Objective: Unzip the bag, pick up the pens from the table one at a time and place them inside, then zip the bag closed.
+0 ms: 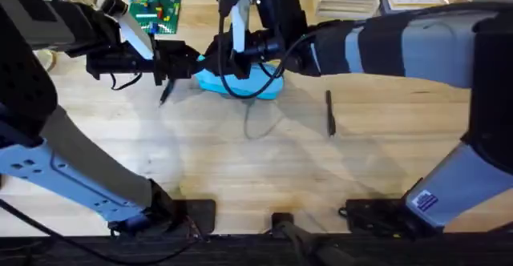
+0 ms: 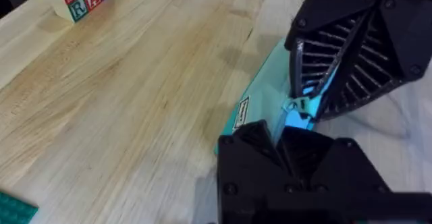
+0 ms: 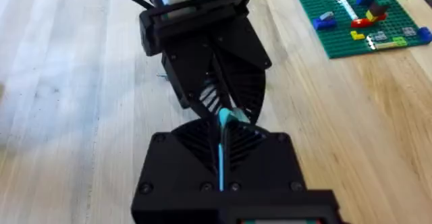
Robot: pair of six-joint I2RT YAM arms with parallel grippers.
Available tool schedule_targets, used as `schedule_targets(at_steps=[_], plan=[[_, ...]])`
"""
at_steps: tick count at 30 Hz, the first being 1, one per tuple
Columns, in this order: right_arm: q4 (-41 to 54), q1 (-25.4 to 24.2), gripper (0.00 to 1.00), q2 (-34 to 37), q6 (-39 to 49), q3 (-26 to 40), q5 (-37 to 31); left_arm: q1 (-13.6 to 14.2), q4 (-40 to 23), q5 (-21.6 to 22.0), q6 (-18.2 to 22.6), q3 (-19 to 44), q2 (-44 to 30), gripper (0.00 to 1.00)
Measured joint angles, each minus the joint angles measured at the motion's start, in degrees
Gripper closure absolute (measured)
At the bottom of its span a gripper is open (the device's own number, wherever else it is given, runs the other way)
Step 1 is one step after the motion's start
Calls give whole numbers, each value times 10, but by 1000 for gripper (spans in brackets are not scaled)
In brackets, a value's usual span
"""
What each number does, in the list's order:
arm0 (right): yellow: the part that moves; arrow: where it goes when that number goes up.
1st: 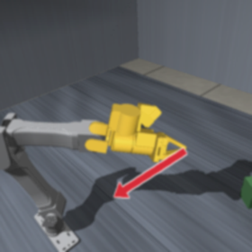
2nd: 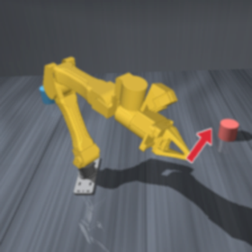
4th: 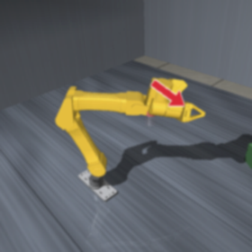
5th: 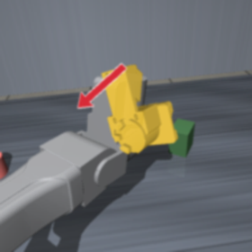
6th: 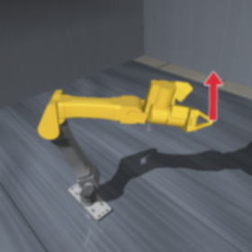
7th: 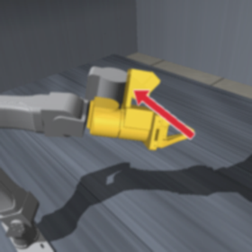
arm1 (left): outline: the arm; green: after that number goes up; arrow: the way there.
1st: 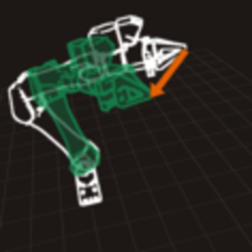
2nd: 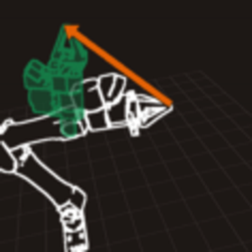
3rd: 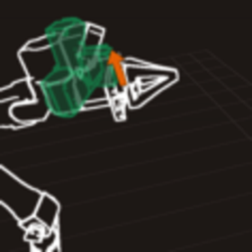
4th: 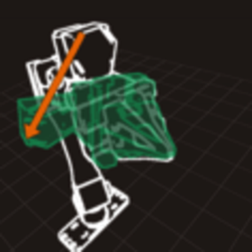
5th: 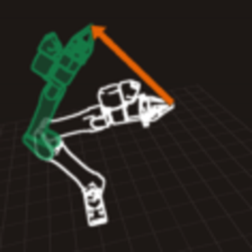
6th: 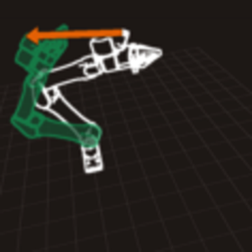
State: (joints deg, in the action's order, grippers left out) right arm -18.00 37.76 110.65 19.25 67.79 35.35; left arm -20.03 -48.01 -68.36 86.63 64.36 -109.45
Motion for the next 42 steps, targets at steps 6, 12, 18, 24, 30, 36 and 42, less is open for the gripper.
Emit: schedule_targets(at_steps=[6,12,18,24,30,36,42], plan=[[-13,1,971,7,-4,0,0,-2,1,2,0,0,0,959],[-13,5,971,7,-16,0,0,-3,0,2,0,0,0,959],[-12,5,972,8,-22,0,0,-3,0,3,0,0,0,959],[10,7,971,8,-24,6,0,-3,0,3,0,0,0,959],[22,8,971,7,-24,8,0,-3,0,3,0,0,0,959],[22,8,972,7,-24,8,1,-2,0,3,0,0,0,959],[35,7,972,7,-24,10,4,-2,0,3,0,0,0,959]])
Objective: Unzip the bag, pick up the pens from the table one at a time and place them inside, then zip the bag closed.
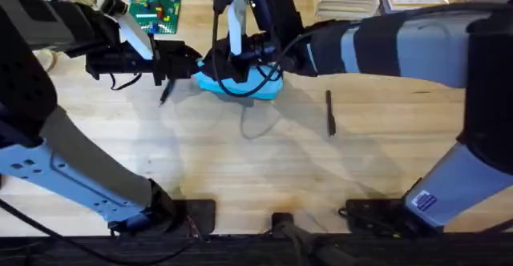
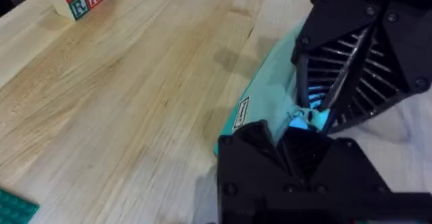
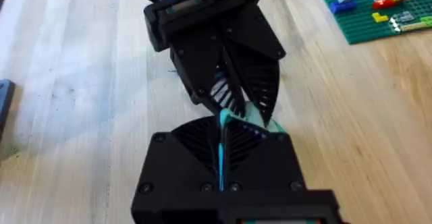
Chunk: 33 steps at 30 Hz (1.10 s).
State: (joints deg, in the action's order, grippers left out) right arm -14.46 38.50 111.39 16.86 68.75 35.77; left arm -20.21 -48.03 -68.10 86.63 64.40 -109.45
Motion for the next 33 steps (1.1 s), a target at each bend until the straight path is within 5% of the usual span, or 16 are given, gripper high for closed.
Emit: schedule_targets(at_steps=[31,32,33], plan=[[88,0,963,-28,-2,5,-29,2,-2,-1,0,0,0,959],[98,1,723,-28,-3,5,-27,3,1,-1,0,0,0,959],[101,1,640,-28,-3,5,-25,4,1,-1,0,0,0,959]])
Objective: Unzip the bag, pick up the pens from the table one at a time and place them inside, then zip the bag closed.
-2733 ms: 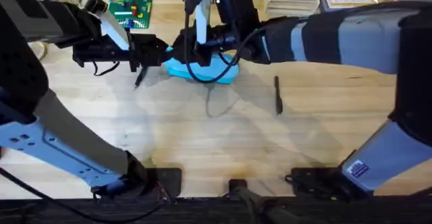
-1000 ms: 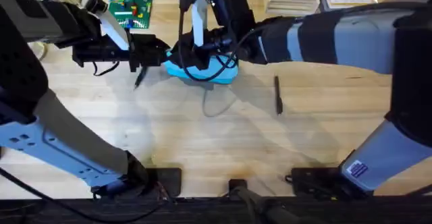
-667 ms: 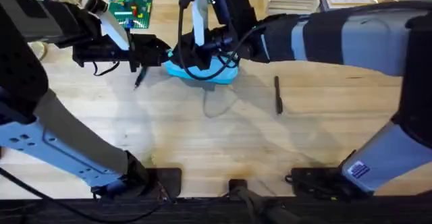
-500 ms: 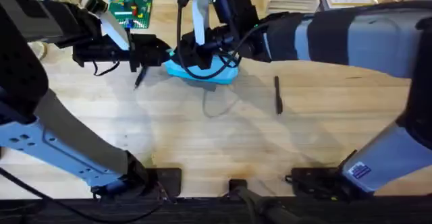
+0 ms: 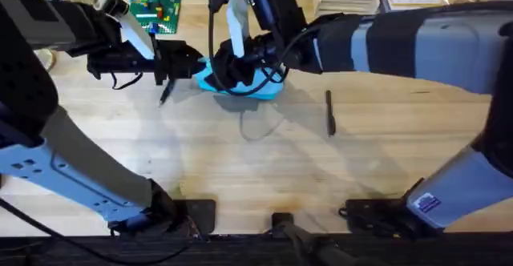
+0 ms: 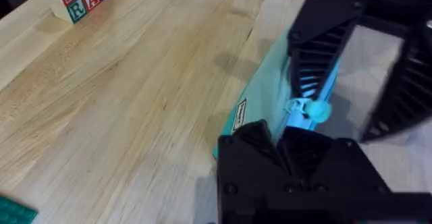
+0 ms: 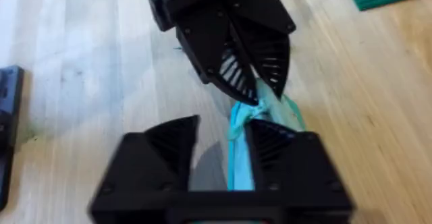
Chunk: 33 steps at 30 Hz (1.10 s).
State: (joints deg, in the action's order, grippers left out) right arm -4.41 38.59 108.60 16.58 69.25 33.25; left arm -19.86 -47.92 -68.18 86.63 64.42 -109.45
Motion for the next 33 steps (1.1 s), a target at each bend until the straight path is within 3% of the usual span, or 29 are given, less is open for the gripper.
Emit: schedule_targets(at_steps=[4,5,6,12,24,33], plan=[[7,5,127,-1,-1,0,10,2,4,1,0,0,0,959],[8,6,32,-1,0,0,13,2,4,1,0,1,0,959],[10,7,12,-3,-1,0,14,2,4,1,0,1,0,959],[10,7,4,-5,-1,0,15,2,4,1,0,1,0,959],[95,6,4,-113,-1,0,5,2,2,0,0,1,0,959],[185,6,4,-176,-1,0,-64,2,2,0,0,1,0,959]])
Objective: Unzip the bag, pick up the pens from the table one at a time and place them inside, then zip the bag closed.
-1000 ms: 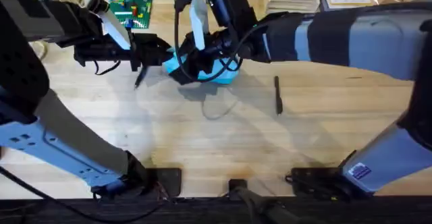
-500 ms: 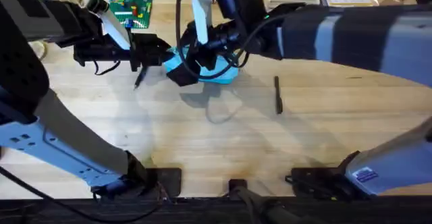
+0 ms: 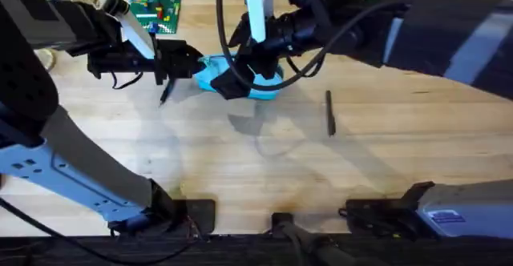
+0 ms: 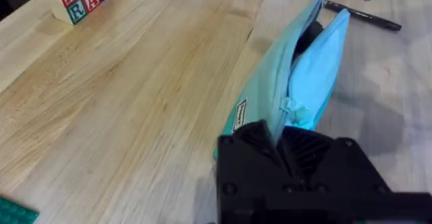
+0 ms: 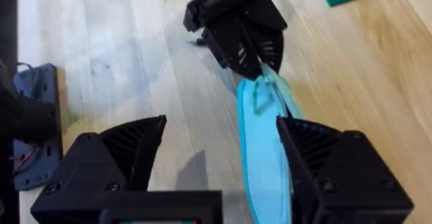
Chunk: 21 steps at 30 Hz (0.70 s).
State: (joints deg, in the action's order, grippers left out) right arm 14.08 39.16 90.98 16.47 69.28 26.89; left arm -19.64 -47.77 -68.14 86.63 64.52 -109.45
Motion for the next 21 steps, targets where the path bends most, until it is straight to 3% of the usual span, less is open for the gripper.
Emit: schedule_targets(at_steps=[7,10,11,21], plan=[[66,0,4,-46,0,0,-53,0,-2,0,1,0,0,570],[79,0,4,-59,0,0,-71,0,-2,0,0,0,0,97],[87,0,4,-71,0,0,-84,0,-2,0,0,0,0,9],[89,0,4,-81,0,0,-91,-10,-51,3,0,4,0,9]])
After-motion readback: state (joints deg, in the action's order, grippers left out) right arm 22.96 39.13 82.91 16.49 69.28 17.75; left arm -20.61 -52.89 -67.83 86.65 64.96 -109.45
